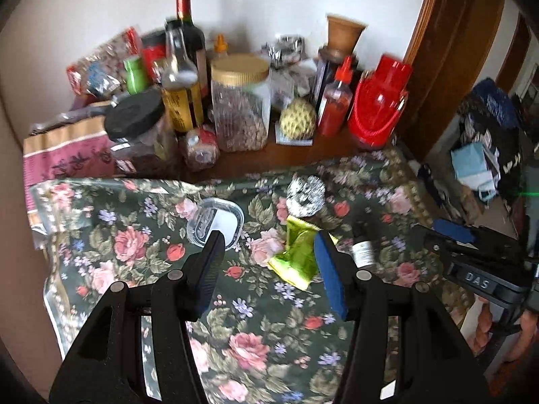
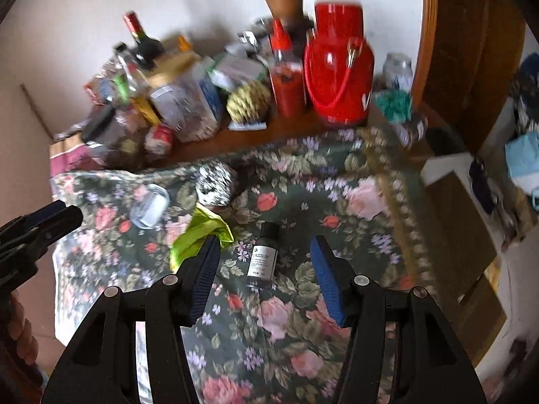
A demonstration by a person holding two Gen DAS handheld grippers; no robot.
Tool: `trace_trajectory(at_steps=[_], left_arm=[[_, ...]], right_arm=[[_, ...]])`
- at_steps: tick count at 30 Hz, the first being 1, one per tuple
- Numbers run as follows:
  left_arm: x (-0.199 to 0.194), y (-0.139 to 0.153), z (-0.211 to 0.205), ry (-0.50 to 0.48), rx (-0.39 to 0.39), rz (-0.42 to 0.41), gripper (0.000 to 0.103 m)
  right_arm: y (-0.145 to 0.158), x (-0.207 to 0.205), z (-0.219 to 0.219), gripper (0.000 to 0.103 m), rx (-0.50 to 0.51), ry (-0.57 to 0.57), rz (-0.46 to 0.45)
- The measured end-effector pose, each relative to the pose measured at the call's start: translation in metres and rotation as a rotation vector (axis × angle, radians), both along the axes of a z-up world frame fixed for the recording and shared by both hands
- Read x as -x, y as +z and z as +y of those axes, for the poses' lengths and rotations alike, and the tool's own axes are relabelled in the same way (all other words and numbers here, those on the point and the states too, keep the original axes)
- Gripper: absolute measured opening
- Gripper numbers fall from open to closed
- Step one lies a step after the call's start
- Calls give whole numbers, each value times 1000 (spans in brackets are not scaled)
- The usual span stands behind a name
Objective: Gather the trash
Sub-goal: 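Grasp the green snack wrapper with the left tool while the right tool grasps the small labelled bottle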
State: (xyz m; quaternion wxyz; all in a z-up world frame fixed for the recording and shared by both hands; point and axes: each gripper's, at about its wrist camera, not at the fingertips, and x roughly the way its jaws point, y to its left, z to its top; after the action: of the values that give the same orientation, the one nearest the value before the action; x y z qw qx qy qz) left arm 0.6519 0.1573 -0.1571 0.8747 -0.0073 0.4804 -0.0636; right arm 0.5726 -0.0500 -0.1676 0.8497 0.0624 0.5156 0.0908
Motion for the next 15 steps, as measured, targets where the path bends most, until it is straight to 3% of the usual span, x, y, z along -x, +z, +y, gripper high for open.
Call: trace_trajectory(at_steps=[4, 8, 15], left_arm=[[-20, -30, 3, -16, 19, 64, 54], [-34, -58, 2, -29, 45, 129, 54], [-46, -91, -14, -91, 71, 218, 54]], right_arm=[[-39, -15, 7, 51, -8, -16, 85], [-68, -24, 12, 42, -16, -7, 155], [-88, -26, 24, 32, 5, 59, 196]])
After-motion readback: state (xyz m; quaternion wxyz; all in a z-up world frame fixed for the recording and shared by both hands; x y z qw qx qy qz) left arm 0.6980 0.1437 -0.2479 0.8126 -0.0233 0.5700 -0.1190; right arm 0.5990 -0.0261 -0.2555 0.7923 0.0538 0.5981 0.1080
